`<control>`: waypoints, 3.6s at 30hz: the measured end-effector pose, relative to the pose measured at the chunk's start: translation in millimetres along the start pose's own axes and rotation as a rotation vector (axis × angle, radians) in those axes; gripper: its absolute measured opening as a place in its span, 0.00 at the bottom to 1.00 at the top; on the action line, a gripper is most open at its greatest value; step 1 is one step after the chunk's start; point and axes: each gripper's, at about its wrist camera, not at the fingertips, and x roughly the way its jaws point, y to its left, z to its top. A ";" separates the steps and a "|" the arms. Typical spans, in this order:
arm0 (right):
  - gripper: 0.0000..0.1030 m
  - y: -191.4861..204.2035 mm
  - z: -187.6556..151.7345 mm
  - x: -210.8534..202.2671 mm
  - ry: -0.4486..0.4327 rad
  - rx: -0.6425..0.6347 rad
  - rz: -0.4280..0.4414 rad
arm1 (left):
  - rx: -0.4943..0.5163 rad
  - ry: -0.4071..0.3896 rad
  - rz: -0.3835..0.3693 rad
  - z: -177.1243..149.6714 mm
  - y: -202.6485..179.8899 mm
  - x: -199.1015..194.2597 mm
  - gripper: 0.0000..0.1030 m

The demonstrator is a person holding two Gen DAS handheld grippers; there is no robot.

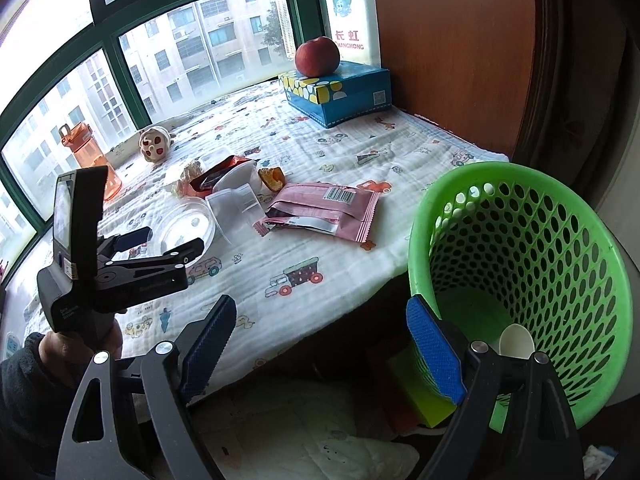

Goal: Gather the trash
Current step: 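Grasp the clear round plastic bowl by its rim with the left gripper, then grasp the clear plastic cup with the right gripper while the left holds the bowl, then carry the bowl and clear cup over the green basket and open both grippers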

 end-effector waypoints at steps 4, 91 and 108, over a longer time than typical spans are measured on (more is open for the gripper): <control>0.81 8.2 3.1 8.2 -0.031 -0.044 -0.025 | -0.065 -0.039 -0.007 2.7 13.7 -17.2 0.87; 0.09 -17.2 53.8 5.4 -0.123 -0.049 -0.049 | -0.111 -0.194 -0.072 25.3 -0.6 -102.4 0.87; 0.11 -125.4 18.2 -33.3 -0.056 0.088 -0.259 | 0.056 -0.190 -0.243 45.4 -106.0 -104.8 0.87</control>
